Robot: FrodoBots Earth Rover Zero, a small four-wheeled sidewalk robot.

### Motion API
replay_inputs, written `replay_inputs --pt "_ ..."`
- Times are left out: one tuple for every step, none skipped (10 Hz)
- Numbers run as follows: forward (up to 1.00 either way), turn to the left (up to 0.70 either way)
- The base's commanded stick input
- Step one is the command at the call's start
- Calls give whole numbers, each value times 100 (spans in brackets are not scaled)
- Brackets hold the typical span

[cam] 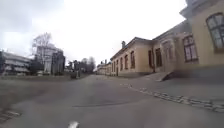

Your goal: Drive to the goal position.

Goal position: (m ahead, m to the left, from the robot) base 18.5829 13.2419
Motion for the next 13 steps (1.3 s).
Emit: replay_inputs --pt "70 0" --pt "70 0" --pt "70 0" --pt "70 0" --pt "70 0" --pt "70 0" --pt "70 0" --pt "70 0" --pt "70 0" --pt "70 0" --pt "70 24" --pt "70 35" --pt "70 24"
